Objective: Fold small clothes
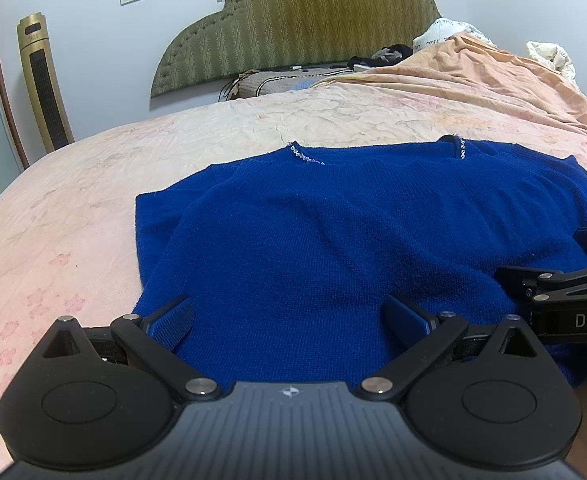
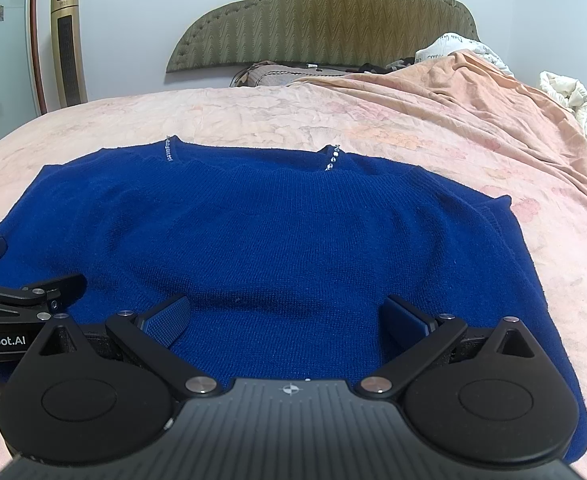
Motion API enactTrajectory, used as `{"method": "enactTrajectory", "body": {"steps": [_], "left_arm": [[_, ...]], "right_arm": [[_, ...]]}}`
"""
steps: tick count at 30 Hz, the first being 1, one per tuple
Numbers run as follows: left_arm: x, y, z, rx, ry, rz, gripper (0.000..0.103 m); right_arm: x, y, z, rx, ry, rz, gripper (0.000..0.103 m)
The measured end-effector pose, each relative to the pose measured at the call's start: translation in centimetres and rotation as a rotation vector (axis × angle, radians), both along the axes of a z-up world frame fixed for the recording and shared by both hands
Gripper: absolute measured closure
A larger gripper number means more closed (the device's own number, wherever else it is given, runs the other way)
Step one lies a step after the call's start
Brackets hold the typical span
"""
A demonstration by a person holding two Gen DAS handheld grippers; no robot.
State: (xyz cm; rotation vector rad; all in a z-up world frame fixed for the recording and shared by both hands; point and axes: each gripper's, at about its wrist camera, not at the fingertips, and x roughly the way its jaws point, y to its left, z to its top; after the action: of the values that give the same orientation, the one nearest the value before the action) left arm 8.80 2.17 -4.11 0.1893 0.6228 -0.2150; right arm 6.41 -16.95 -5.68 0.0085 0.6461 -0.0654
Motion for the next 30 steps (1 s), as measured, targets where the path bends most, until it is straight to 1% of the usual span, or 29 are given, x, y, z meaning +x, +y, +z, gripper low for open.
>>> {"method": "enactTrajectory", "body": {"steps": [13,19,22,30], "left_arm": [[0.0,0.0,0.0,0.000,0.000,0.000,0.001],[0.0,0.0,0.0,0.000,0.000,0.000,0.001],[0.0,0.0,0.0,0.000,0.000,0.000,0.001],[0.0,0.0,0.0,0.000,0.000,0.000,0.001]], "right_arm": [[-0.1,0.0,0.0,-0.008,0.000,-0.004,0.000],[-0.9,0.4,0.2,-0.039,-0.007,-0.055,0.000],[-1.4,0.1,0.2,-0.024,-0.004,-0.071,0.000],[-1.4,-0.2,-0.1,0.005,0.009,-0.059,0.000]]}}
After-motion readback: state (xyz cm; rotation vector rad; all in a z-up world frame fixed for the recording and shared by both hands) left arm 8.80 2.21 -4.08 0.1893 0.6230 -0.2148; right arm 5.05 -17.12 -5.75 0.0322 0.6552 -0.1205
